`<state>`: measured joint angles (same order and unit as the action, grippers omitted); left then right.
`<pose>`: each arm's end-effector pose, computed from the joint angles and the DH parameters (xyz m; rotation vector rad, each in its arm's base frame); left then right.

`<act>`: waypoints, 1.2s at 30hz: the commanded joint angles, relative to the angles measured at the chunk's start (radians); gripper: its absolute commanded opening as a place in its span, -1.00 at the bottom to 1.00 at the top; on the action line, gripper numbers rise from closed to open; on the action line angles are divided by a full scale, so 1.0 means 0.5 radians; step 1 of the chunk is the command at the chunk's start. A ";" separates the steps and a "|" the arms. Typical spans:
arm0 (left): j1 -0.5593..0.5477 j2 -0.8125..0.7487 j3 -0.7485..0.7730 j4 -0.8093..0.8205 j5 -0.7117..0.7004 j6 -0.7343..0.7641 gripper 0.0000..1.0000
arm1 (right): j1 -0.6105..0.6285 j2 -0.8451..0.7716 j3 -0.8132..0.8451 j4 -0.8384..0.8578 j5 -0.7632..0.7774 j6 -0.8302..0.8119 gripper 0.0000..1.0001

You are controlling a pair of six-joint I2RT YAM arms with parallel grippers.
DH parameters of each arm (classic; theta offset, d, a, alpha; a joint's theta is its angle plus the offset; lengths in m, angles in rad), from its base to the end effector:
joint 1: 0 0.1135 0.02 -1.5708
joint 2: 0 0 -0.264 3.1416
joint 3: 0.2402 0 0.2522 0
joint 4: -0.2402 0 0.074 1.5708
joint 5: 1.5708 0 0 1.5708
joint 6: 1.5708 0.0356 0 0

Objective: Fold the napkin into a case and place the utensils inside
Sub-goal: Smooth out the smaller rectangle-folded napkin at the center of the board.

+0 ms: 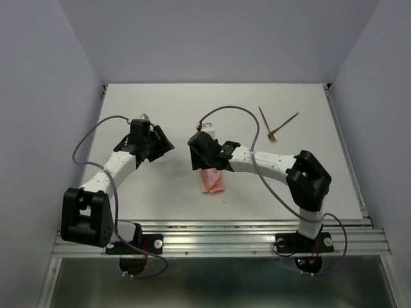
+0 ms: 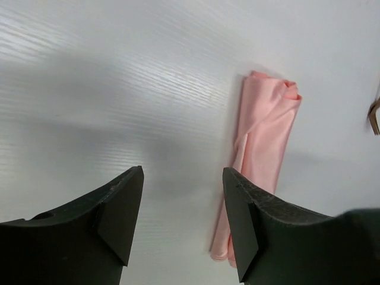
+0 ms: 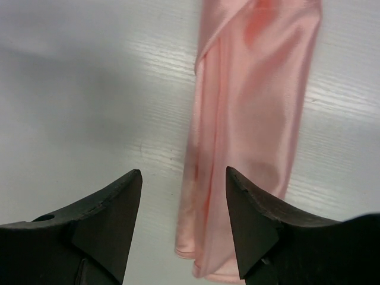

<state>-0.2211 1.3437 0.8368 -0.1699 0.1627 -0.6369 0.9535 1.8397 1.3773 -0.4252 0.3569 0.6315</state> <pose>0.2806 -0.0690 0.2359 -0.3894 2.2843 -0.6334 0.2439 0.3222 0.2292 -0.2329 2.3949 0.3039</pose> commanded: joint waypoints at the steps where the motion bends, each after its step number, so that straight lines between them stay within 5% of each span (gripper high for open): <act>1: 0.095 -0.129 0.008 -0.157 -0.077 0.108 0.34 | 0.084 0.274 0.300 -0.199 0.151 -0.060 0.28; 13: 0.200 -0.141 -0.081 -0.114 -0.003 0.166 0.33 | 0.188 0.539 0.583 -0.444 0.415 -0.063 0.26; 28: 0.224 -0.117 -0.100 -0.077 0.049 0.212 0.33 | 0.265 0.318 0.341 -0.429 0.611 0.041 0.22; 33: 0.212 -0.116 -0.176 -0.007 0.254 0.169 0.00 | 0.284 0.150 0.169 -0.371 0.615 0.114 0.09; 36: 0.145 -0.123 -0.235 0.045 0.367 0.172 -0.48 | 0.284 0.110 0.108 -0.368 0.566 0.102 -0.01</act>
<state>-0.1184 1.2995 0.7547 -0.1913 0.2474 -0.5591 1.0824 1.9785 1.4502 -0.6281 0.6121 0.6548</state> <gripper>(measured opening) 0.371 0.524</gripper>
